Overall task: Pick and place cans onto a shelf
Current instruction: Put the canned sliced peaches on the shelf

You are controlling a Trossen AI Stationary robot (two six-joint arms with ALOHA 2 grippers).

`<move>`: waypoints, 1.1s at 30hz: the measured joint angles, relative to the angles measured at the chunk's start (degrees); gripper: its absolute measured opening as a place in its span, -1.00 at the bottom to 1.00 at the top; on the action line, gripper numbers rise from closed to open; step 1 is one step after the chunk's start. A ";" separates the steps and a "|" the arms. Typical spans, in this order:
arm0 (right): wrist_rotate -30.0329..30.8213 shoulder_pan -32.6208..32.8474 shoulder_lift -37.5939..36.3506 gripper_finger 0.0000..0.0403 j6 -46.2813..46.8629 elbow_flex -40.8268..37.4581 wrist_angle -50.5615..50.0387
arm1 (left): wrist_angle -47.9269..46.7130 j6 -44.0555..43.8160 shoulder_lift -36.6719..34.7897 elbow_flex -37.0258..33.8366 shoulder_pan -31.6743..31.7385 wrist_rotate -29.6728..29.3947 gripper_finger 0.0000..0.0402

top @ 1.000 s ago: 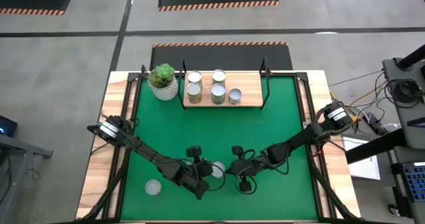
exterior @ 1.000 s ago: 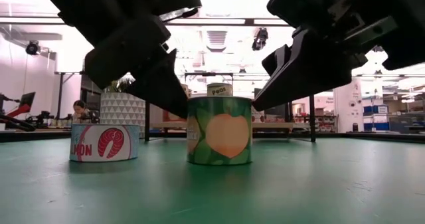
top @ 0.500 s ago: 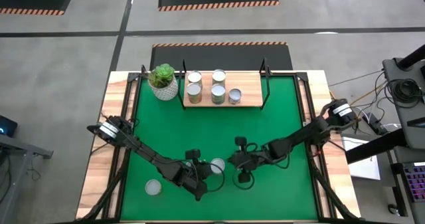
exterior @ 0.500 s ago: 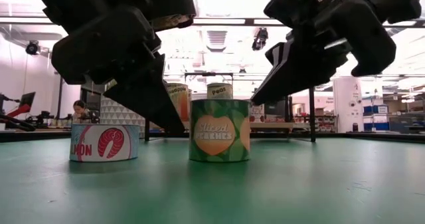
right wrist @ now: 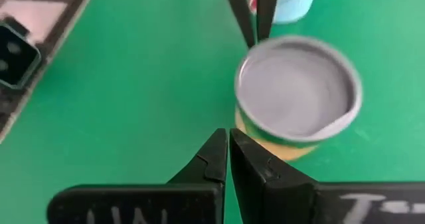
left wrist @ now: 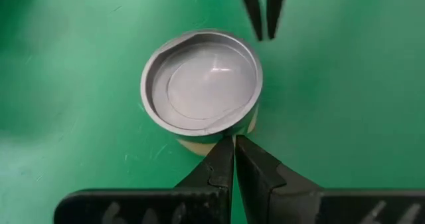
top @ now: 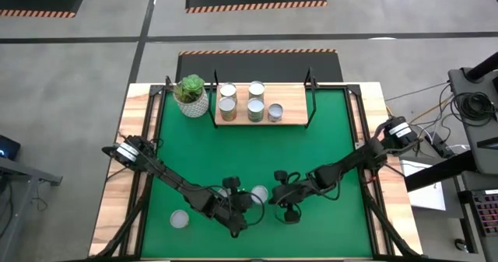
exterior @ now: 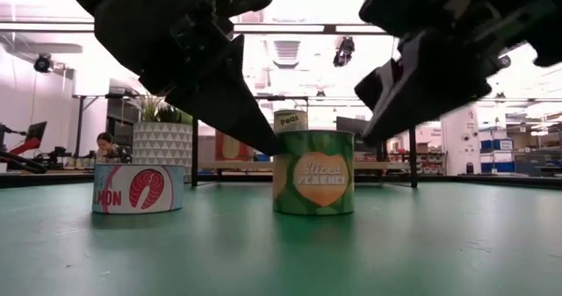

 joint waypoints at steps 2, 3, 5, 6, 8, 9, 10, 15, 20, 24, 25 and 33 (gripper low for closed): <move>1.78 -0.06 0.56 -0.96 0.07 0.00 -0.40 | 0.06 0.08 0.00 0.00 0.00 0.00 -1.00; 2.87 -0.07 0.56 -0.96 0.01 0.00 -0.71 | 0.06 0.09 0.00 0.00 0.00 0.00 -1.00; 4.32 -0.34 0.53 -0.96 -0.60 0.00 -1.16 | 0.01 0.09 0.00 0.00 0.00 0.00 -1.00; 4.78 -0.37 0.35 -0.96 -0.80 0.00 -1.65 | -0.06 0.09 0.00 0.00 0.00 0.00 -1.00; 4.81 -0.65 -0.21 -0.96 -0.93 0.00 -2.94 | -0.18 0.23 0.00 0.00 0.00 0.00 -1.00; 4.66 -0.68 -0.55 -0.96 -0.94 0.01 -3.10 | -0.23 0.26 0.00 0.00 0.00 0.00 -1.00; 4.65 -0.68 -1.01 -0.96 -0.94 0.02 -3.80 | -0.43 0.28 0.00 0.00 0.00 0.00 -1.00; 4.63 -0.68 -2.37 -0.94 1.18 0.02 -6.40 | -1.18 0.31 0.00 0.00 0.00 0.00 -1.00; 4.65 -0.70 -2.74 -0.73 2.71 0.02 -6.64 | -1.37 0.31 0.00 0.00 0.00 -0.02 -1.00; 4.67 -0.70 -2.61 -0.38 2.71 0.03 -6.32 | -1.30 0.31 0.00 0.00 0.00 -0.04 -1.00; 4.70 -0.70 -2.61 -0.28 2.63 0.03 -6.31 | -1.30 0.31 0.00 0.00 0.00 -0.04 -1.00; 7.69 -1.23 -2.45 0.48 -1.02 3.74 -7.23 | -1.28 0.31 0.00 0.00 0.07 -1.53 -1.00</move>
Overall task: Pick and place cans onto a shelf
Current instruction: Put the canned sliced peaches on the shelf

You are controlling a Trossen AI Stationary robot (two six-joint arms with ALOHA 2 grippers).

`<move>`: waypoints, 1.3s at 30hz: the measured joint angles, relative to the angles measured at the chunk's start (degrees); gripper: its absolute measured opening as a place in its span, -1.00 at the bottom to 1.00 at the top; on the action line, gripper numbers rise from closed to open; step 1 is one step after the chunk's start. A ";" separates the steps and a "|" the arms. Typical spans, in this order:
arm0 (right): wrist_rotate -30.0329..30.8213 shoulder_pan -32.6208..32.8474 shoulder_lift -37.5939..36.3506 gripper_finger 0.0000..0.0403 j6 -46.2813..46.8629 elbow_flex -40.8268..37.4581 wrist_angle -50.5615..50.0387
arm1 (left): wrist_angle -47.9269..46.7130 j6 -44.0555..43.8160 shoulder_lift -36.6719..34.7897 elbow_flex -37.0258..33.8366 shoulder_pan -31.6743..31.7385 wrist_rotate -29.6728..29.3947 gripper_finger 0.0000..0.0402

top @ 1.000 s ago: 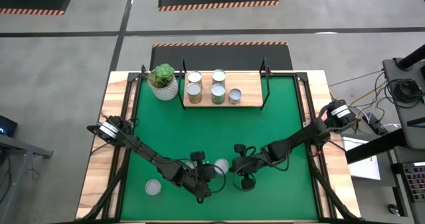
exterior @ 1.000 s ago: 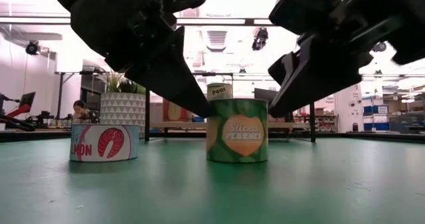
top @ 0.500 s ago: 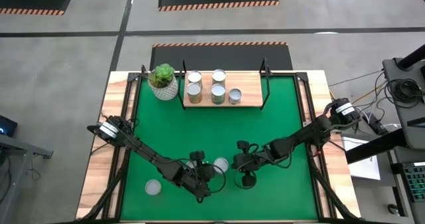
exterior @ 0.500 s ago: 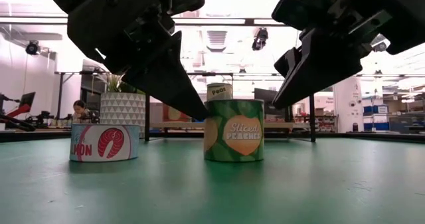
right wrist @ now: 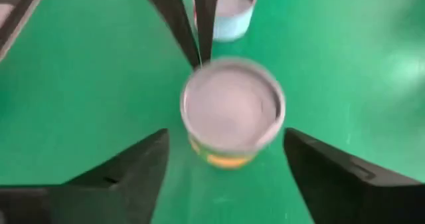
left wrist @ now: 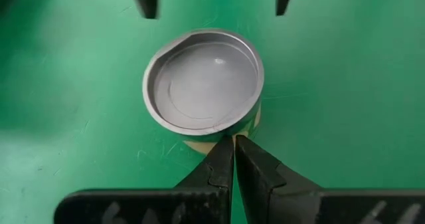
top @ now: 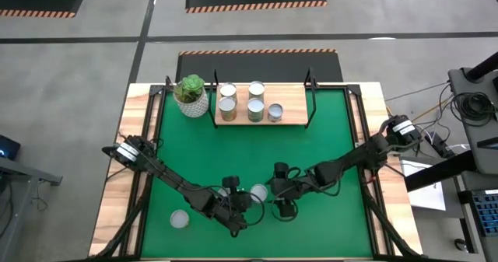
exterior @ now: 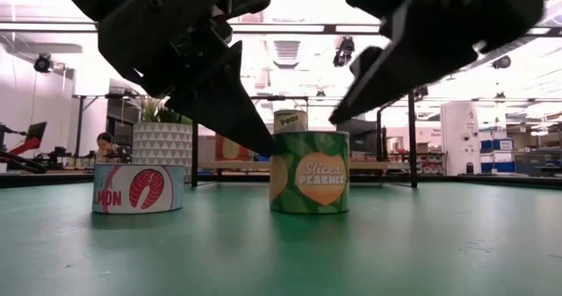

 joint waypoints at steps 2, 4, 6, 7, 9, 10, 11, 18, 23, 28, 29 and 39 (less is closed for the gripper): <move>0.02 -0.44 0.02 0.63 -0.53 2.21 -3.10 | 0.01 0.00 0.00 0.00 0.00 -0.02 -1.00; 0.02 -0.77 0.02 0.75 -0.54 4.26 -6.24 | 0.00 0.00 0.00 0.00 0.00 -0.02 -1.00; 0.04 -0.83 0.02 0.83 -0.59 5.51 -7.68 | 0.01 0.00 0.00 0.00 0.00 -0.02 -1.00; 0.03 -0.83 0.02 0.84 -0.92 5.97 -8.07 | 0.02 0.01 0.01 0.00 0.00 -0.02 -1.00; -0.35 -0.78 0.02 0.86 -1.07 6.41 -8.09 | 0.00 0.18 0.02 0.00 0.00 -0.02 -1.00; -0.44 -0.74 0.03 0.86 -1.16 6.55 -8.08 | 0.02 0.20 0.02 0.00 0.00 -0.02 -1.00; -0.45 -0.72 0.04 0.86 -1.26 6.60 -8.04 | 0.00 0.18 0.02 0.00 0.00 -0.02 -1.00; -0.39 -1.02 0.37 0.86 -1.02 6.27 -7.78 | 0.02 0.40 0.02 0.00 0.00 -0.02 -1.00; -0.44 -1.00 4.04 0.86 -2.18 7.87 -7.91 | 0.09 0.61 0.02 0.00 0.00 -0.04 -1.00; -0.42 -1.00 7.47 0.86 -2.85 13.63 -17.19 | 0.07 0.61 0.02 0.00 0.00 -0.04 -1.00; -0.39 -1.00 7.79 0.86 -2.83 14.77 -19.11 | 0.06 0.61 0.02 0.00 0.00 -0.04 -1.00; -0.49 -1.58 10.11 0.86 -2.53 17.94 -21.80 | 0.22 0.77 0.02 0.00 0.00 -0.07 -1.00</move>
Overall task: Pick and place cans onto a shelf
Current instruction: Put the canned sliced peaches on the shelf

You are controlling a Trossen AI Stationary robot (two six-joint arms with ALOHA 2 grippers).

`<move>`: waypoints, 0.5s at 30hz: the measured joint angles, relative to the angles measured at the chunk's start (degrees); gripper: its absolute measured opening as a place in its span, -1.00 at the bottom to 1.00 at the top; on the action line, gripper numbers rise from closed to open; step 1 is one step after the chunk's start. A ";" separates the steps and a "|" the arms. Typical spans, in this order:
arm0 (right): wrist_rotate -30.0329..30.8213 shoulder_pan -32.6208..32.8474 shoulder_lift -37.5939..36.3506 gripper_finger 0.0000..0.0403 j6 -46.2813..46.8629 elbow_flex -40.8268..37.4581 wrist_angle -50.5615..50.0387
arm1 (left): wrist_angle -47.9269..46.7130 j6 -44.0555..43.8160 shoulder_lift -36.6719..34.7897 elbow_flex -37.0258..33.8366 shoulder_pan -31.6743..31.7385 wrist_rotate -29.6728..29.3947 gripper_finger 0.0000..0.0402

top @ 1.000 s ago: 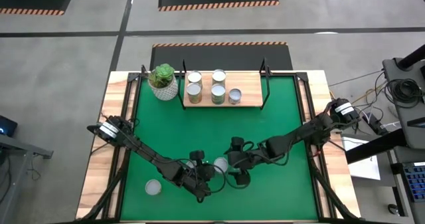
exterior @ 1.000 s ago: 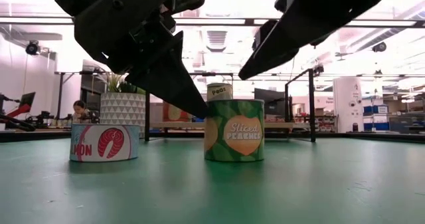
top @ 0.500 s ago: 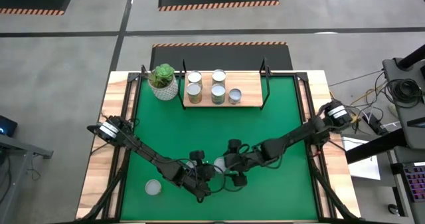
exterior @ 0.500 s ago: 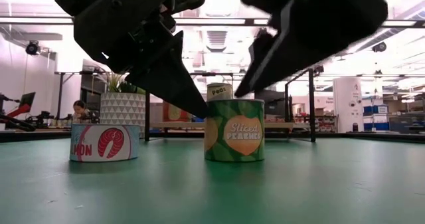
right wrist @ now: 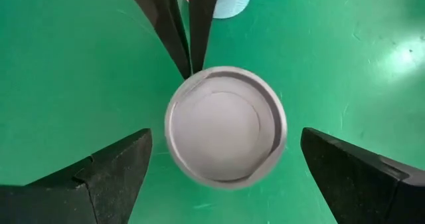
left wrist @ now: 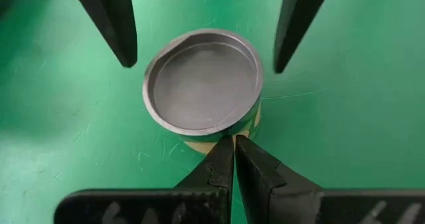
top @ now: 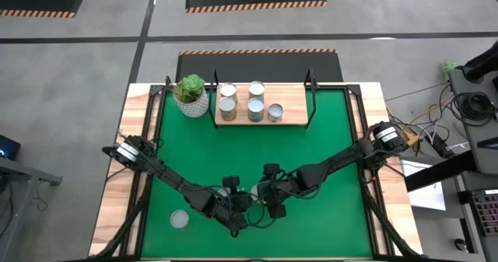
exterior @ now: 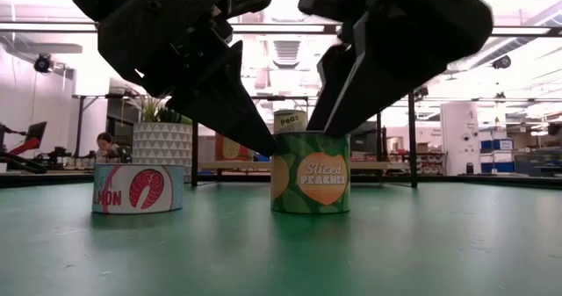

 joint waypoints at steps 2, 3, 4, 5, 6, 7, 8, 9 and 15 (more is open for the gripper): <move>-0.04 -0.16 0.77 0.86 0.02 -0.13 -0.03 | 0.02 0.06 0.00 0.00 0.00 0.00 -1.00; 0.00 -0.17 1.36 0.86 0.01 -0.13 0.24 | 0.02 0.06 0.00 0.00 0.00 0.02 -1.00; 0.00 -0.23 1.70 0.86 -0.12 -0.13 0.60 | 0.02 0.06 0.00 0.00 0.00 0.02 -1.00; 0.01 -0.23 2.08 0.86 -0.33 -0.13 0.53 | 0.02 0.06 0.00 0.00 0.00 0.02 -1.00; 0.03 -0.25 2.47 0.86 -0.43 -0.13 0.55 | 0.02 0.06 0.00 0.00 0.00 0.02 -1.00; 0.03 -0.30 2.76 0.86 -0.44 -0.06 0.74 | 0.02 0.06 0.00 0.00 0.00 0.02 -1.00; 0.00 -0.36 2.87 0.86 -0.44 -0.02 0.83 | 0.00 0.06 0.00 0.00 0.00 0.02 -1.00; -0.02 -0.38 2.87 0.85 -0.44 -0.02 0.70 | 0.00 0.06 0.00 0.00 0.01 0.02 -1.00; 0.01 -0.53 2.74 0.65 -0.42 0.05 0.83 | 0.00 0.06 0.00 0.00 0.00 0.00 -1.00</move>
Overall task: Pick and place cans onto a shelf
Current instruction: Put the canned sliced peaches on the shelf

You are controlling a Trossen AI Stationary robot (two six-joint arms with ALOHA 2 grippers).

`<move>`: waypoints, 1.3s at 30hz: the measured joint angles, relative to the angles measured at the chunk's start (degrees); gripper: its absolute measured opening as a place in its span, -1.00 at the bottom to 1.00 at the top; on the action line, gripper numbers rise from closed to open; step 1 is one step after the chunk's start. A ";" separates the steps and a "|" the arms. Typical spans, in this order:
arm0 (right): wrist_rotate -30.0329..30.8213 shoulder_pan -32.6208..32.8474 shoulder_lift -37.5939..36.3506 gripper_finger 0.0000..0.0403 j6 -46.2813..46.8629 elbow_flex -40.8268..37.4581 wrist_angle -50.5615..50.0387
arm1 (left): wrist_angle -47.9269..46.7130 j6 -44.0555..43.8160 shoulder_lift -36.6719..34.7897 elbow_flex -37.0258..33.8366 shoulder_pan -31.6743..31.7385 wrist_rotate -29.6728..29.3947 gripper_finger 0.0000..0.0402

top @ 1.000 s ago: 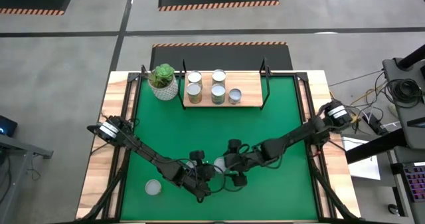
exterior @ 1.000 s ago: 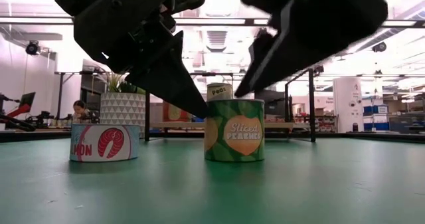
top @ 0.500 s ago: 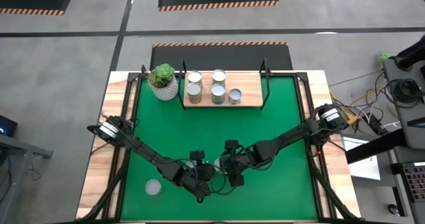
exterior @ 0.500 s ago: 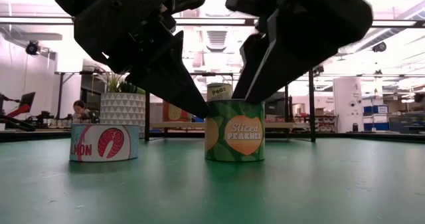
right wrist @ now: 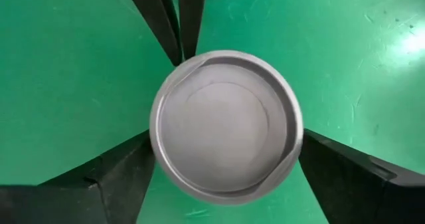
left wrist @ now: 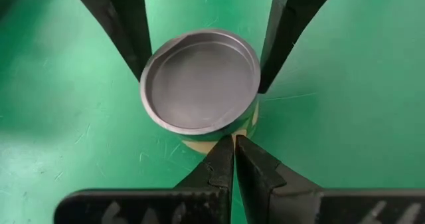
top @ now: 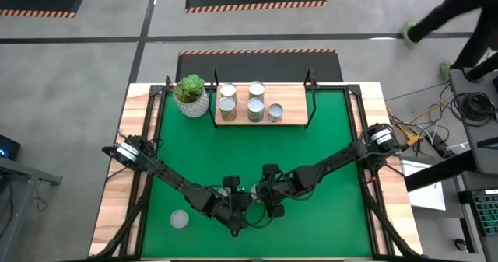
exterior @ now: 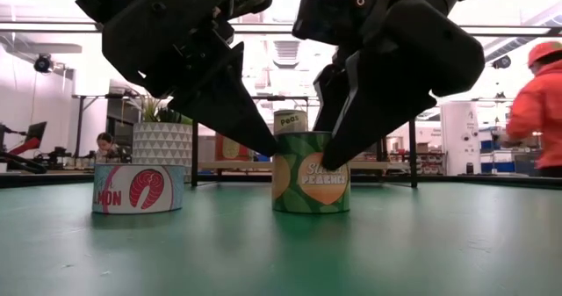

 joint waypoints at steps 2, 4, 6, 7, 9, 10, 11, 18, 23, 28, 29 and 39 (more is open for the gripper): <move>0.00 0.00 0.00 0.58 0.02 0.04 0.02 | 0.02 0.02 0.00 0.00 0.00 0.00 -1.00; 0.00 0.00 0.00 0.51 0.00 0.04 0.02 | 0.02 0.02 0.00 0.00 0.00 0.00 -1.00; -0.47 0.00 -0.22 0.46 -0.19 0.06 -0.15 | 0.01 0.97 0.00 0.00 -0.16 -0.02 -1.00; -1.20 0.00 -0.51 0.44 -0.69 0.06 -0.61 | -0.06 1.90 -0.09 0.00 -0.48 -0.07 -1.00; -1.49 0.02 -1.42 0.42 -1.11 0.06 -1.72 | -0.44 4.22 -0.70 -0.02 -1.16 -0.13 -1.00; -1.49 0.02 -2.22 0.42 -1.39 0.06 -2.44 | -0.64 5.36 -1.36 -0.02 -1.51 -0.23 -1.00; -1.45 -0.01 -3.18 0.42 -1.59 0.06 -3.51 | -1.45 6.32 -2.17 -0.02 -1.82 -1.07 -1.00; -0.73 -3.35 -12.87 0.46 -3.04 0.36 -13.67 | -7.65 14.51 -11.96 -0.02 -3.15 -10.75 -1.00; 3.88 -9.28 -18.89 0.42 -4.04 4.87 -22.42 | -6.88 23.94 -18.70 0.00 -2.93 -12.17 -1.00; 4.07 -16.57 -20.90 0.41 -8.86 11.63 -26.73 | -6.96 31.30 -23.24 0.00 -2.40 -16.57 -1.00; 4.05 -18.28 -20.85 0.42 -10.25 13.12 -27.28 | -7.06 32.24 -23.83 0.00 -2.34 -17.79 -1.00; 1.80 -38.63 -17.25 0.43 -26.92 21.15 -29.26 | -9.99 32.45 -25.49 0.00 -1.66 -21.51 -1.00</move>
